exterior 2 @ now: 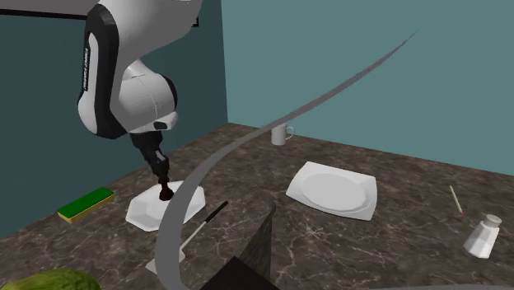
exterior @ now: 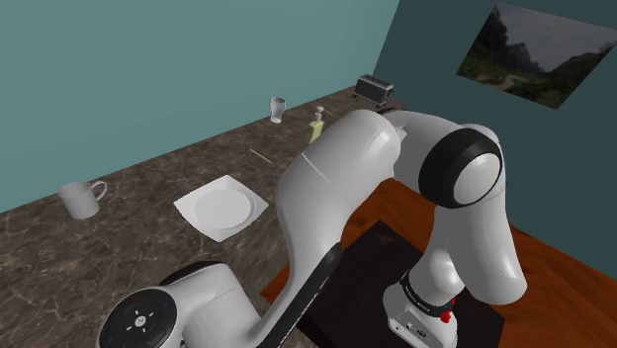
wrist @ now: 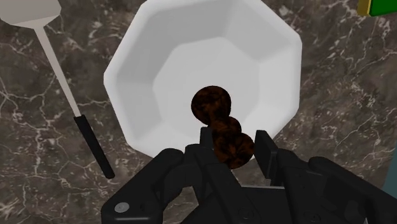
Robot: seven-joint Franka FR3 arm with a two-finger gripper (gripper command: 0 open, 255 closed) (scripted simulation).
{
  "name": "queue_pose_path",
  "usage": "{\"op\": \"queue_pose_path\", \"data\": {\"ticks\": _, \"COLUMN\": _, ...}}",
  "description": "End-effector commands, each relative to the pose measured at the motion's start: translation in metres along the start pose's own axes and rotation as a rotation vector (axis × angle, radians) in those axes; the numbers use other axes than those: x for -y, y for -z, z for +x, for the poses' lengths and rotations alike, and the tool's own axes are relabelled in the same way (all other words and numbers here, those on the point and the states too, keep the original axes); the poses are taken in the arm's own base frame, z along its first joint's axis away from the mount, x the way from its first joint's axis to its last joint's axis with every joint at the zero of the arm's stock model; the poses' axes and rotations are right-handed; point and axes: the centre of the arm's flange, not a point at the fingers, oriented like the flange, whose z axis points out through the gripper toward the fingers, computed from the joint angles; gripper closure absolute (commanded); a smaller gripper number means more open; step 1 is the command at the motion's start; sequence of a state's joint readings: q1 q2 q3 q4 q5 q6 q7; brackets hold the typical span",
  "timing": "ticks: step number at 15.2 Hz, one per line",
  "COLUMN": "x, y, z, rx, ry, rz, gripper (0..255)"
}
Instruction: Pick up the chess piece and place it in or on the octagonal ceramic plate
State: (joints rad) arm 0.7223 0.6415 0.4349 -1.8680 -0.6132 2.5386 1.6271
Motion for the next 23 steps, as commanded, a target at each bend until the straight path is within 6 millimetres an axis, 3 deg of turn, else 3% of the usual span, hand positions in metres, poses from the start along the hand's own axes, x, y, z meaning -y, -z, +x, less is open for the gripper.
{"op": "queue_pose_path", "data": {"ticks": 1, "x": -0.001, "y": -0.010, "z": -0.002, "rx": 0.000, "ry": 0.000, "rz": 0.000, "gripper": 255}}
{"op": "queue_pose_path", "data": {"ticks": 3, "x": -0.002, "y": -0.020, "z": -0.003, "rx": 0.000, "ry": 0.000, "rz": 0.000, "gripper": 255}}
{"op": "queue_pose_path", "data": {"ticks": 11, "x": -0.002, "y": -0.020, "z": -0.003, "rx": 0.000, "ry": 0.000, "rz": 0.000, "gripper": 255}}
{"op": "queue_pose_path", "data": {"ticks": 12, "x": -0.002, "y": -0.020, "z": -0.003, "rx": 0.000, "ry": 0.000, "rz": 0.000, "gripper": 0}}
{"op": "queue_pose_path", "data": {"ticks": 17, "x": -0.002, "y": -0.020, "z": -0.003, "rx": 0.000, "ry": 0.000, "rz": 0.000, "gripper": 0}}
{"op": "queue_pose_path", "data": {"ticks": 21, "x": -0.002, "y": 0.030, "z": -0.003, "rx": 0.000, "ry": 0.000, "rz": 0.000, "gripper": 0}}
{"op": "queue_pose_path", "data": {"ticks": 23, "x": -0.002, "y": 0.030, "z": -0.003, "rx": 0.000, "ry": 0.000, "rz": 0.000, "gripper": 0}}
